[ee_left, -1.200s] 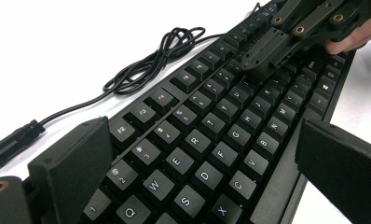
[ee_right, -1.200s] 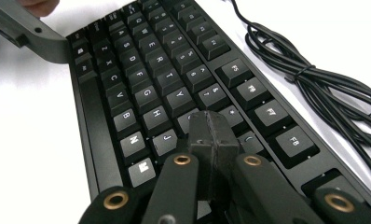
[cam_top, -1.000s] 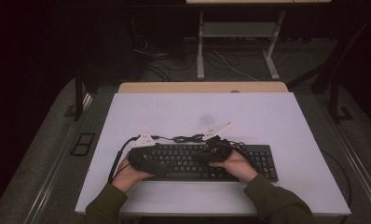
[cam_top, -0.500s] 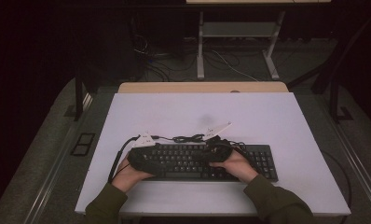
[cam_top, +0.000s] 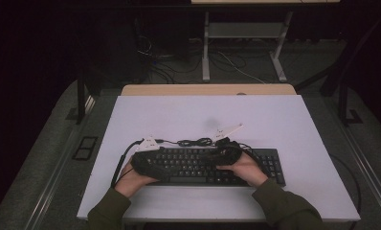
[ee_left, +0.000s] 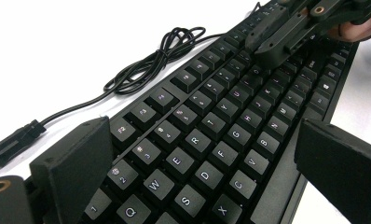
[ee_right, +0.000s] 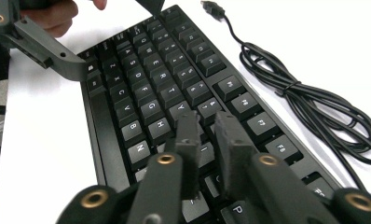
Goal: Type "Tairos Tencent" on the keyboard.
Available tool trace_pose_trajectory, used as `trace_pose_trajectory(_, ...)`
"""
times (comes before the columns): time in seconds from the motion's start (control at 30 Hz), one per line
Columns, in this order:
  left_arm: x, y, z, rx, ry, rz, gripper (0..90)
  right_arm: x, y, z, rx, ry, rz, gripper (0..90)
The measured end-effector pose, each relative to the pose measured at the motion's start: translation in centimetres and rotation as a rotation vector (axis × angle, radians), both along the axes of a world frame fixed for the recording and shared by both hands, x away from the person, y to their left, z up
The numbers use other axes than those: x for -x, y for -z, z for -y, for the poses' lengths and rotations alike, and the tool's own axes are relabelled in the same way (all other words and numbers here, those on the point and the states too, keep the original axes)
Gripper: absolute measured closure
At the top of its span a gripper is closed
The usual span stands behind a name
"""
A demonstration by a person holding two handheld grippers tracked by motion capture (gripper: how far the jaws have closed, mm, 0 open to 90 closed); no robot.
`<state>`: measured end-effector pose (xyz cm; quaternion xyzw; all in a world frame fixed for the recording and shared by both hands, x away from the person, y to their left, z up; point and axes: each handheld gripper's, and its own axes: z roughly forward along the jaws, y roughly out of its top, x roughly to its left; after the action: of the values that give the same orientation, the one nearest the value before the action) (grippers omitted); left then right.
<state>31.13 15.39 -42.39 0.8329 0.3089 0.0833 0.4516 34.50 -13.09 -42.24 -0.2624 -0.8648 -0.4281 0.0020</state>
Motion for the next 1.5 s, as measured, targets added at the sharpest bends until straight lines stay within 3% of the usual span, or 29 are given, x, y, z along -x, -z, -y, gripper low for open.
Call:
trace_pose_trajectory(0.23,0.1,0.0,0.0,-0.004,0.004,0.004,4.4,0.2,-0.5,0.5,-0.009,0.026,0.026,58.5)
trace_pose_trajectory(0.47,0.1,-0.1,-0.1,-0.004,0.008,0.004,7.0,0.3,-0.8,1.2,-0.03,0.034,0.039,45.2)
trace_pose_trajectory(0.87,0.1,-0.3,-0.7,0.009,0.004,-0.004,22.4,0.3,-1.1,2.3,-0.05,0.048,0.05,42.1)
trace_pose_trajectory(1.1,-0.1,-0.5,-1.2,0.022,0.016,-0.002,44.0,0.3,-1.1,2.5,-0.051,0.056,0.051,42.0)
trace_pose_trajectory(1.4,-0.8,-0.5,-1.6,0.017,0.021,-0.011,86.6,0.3,-1.1,2.5,-0.053,0.057,0.054,42.0)
trace_pose_trajectory(1.5,-1.1,-0.5,-1.4,0.009,0.028,-0.014,89.4,0.3,-1.1,2.5,-0.054,0.057,0.052,42.0)
